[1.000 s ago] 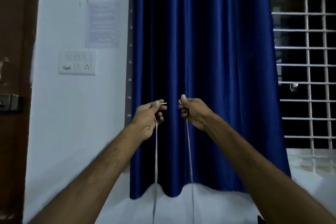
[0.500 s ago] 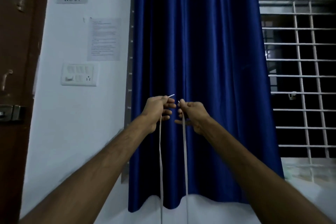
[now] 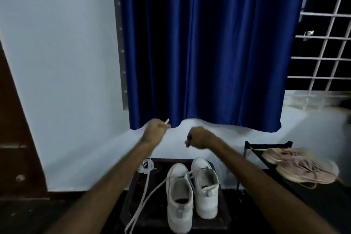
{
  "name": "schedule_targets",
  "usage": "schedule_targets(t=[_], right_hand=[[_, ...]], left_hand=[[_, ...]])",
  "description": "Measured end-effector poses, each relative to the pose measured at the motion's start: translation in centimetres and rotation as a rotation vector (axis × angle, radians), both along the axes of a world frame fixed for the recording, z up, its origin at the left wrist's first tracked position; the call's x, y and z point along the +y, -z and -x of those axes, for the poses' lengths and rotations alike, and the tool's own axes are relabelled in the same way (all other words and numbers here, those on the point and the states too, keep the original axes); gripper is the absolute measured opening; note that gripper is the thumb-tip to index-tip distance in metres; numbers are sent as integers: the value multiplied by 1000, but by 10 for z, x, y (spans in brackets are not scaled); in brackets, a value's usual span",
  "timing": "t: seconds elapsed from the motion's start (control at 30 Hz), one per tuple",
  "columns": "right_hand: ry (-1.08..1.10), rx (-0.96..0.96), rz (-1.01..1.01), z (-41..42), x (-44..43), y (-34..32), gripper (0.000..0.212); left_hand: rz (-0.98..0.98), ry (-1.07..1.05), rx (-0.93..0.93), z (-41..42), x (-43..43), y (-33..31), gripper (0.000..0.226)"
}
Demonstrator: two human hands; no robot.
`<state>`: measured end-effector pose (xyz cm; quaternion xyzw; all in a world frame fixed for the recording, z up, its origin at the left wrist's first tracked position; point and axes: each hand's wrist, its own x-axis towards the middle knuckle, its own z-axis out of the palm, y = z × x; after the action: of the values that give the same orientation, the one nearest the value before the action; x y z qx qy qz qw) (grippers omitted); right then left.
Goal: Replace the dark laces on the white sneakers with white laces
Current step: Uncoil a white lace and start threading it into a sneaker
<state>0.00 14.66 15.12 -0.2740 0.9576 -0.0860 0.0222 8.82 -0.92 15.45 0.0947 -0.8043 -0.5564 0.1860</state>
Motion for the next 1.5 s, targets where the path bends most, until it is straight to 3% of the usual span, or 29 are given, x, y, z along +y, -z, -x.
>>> schedule_targets(t=[0.07, 0.13, 0.2, 0.3, 0.43, 0.67, 0.9, 1.07, 1.23, 1.3, 1.4, 1.5], right_hand=[[9, -67, -75, 4, -2, 46, 35], [13, -103, -141, 7, -1, 76, 41], [11, -124, -181, 8, 2, 94, 41], [17, -103, -187, 12, 3, 106, 38], [-11, -76, -201, 15, 1, 112, 37], [-23, 26, -321, 13, -2, 118, 38], [86, 32, -232, 11, -5, 116, 36], [134, -68, 169, 31, -8, 91, 26], [73, -116, 891, 26, -14, -28, 36], [29, -196, 1134, 15, -20, -91, 29], [-55, -200, 1278, -2, -27, -172, 9], [-110, -163, 1338, -18, -29, -237, 8]], left_hand=[[58, 17, -103, 6, 1, 54, 27], [93, 48, -214, 4, 5, 92, 22], [98, 71, -295, 2, 9, 121, 14], [145, 63, -367, 0, 11, 142, 27], [179, 161, -386, 2, 16, 149, 45], [480, 42, -246, 3, 27, 150, 26], [459, -87, -216, 7, 23, 151, 22], [329, -38, -237, 16, 11, 124, 24], [-256, -39, -14, 30, -13, 9, 24], [-367, -9, 125, 31, -18, -53, 25], [-385, 25, 327, 25, -19, -139, 22], [-367, 43, 442, 19, -14, -208, 14]])
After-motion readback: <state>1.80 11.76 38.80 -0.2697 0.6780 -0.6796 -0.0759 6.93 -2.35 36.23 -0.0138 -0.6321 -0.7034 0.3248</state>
